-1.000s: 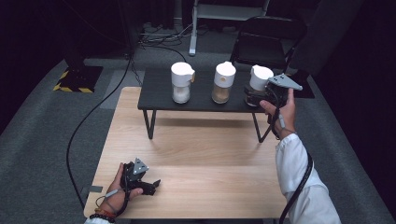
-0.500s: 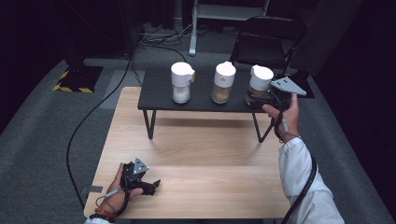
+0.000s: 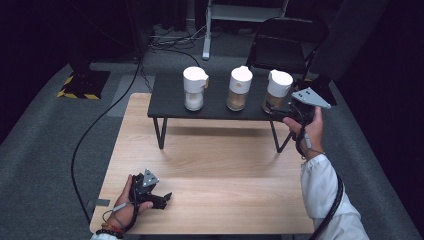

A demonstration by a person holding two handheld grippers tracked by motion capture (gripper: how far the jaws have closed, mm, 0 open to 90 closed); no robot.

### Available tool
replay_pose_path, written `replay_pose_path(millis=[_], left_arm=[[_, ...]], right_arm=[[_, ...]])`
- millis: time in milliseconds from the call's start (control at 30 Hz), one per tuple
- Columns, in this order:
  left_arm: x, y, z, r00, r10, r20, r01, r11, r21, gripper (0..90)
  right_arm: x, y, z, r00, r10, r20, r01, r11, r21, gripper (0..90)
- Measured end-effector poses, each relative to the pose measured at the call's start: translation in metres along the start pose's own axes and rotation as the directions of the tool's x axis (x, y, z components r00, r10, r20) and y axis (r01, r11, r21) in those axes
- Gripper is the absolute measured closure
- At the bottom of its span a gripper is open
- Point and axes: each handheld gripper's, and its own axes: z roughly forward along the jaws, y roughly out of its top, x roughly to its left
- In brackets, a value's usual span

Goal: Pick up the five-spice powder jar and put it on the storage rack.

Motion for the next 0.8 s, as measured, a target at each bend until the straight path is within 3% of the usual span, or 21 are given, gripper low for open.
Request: replay_pose_path(millis=[167,433,800], left_arm=[[0.0,0.0,0.0,1.0,0.0,0.0,0.0,1.0,0.0,0.2],[0.0,0.0,0.0,1.0,0.0,-0.001,0.0,1.0,0.0,0.1],[0.0,0.0,0.0,1.0,-0.001,-0.002,0.001,1.0,0.0,0.1]], right_arm=[[0.004,-0.002,-0.006,0.9999,0.004,0.01,-0.004,1.0,0.0,1.1],[0.014,-0.012,-0.02,0.999,-0.039,0.022,0.04,0.999,-0.024,1.1],[0.018,-0.032,-0.041,0.9986,-0.053,-0.011,0.052,0.998,-0.045,1.1]])
